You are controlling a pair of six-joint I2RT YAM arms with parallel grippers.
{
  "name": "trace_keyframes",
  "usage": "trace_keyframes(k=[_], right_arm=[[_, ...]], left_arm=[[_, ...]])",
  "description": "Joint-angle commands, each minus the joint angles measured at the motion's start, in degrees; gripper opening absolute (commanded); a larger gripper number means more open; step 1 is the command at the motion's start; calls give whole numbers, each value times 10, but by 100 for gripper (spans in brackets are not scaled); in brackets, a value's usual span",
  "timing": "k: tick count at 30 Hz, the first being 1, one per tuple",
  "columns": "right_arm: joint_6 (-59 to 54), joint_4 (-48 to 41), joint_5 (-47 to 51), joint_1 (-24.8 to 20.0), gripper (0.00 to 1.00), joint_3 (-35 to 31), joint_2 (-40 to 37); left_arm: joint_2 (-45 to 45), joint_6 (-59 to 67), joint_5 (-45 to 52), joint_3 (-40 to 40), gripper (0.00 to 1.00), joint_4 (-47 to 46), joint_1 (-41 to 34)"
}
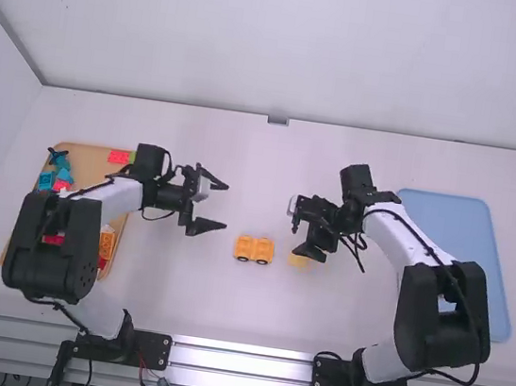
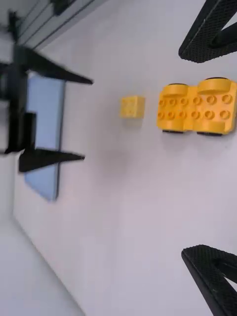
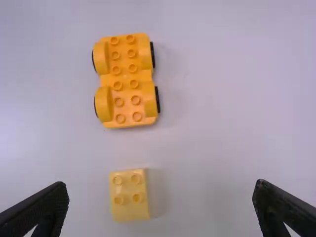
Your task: Assemble lego blocks to make yellow taxi
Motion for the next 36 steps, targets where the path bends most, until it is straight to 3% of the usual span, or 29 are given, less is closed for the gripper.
trace_keyframes(k=[1, 4, 6, 11, 17, 21, 28, 32, 36], right_arm=[[-21, 10, -43, -9, 98, -20, 4], [-21, 53, -60, -22, 99, -55, 4], [-21, 132, -97, -39, 99, -106, 5], [-59, 239, -177, -78, 99, -194, 5], [-59, 309, -198, -101, 94, -245, 5], [-60, 330, -196, -97, 88, -257, 5], [-33, 398, -202, -93, 94, -258, 63], [-35, 384, -211, -94, 92, -226, 114], [-100, 317, -216, -93, 80, -190, 145]], left_arm=[[24, 76, -10, -24, 99, 24, -35], [50, 69, -28, -40, 99, 71, -63], [72, 44, -33, -48, 99, 102, -76], [94, 46, -12, -59, 99, 119, -81], [94, 46, -4, -71, 99, 139, -83], [94, 46, 0, -71, 99, 135, -84], [94, 46, 21, -72, 99, 135, -83], [94, 46, 22, -72, 99, 135, -84], [94, 46, 21, -72, 99, 132, -84]])
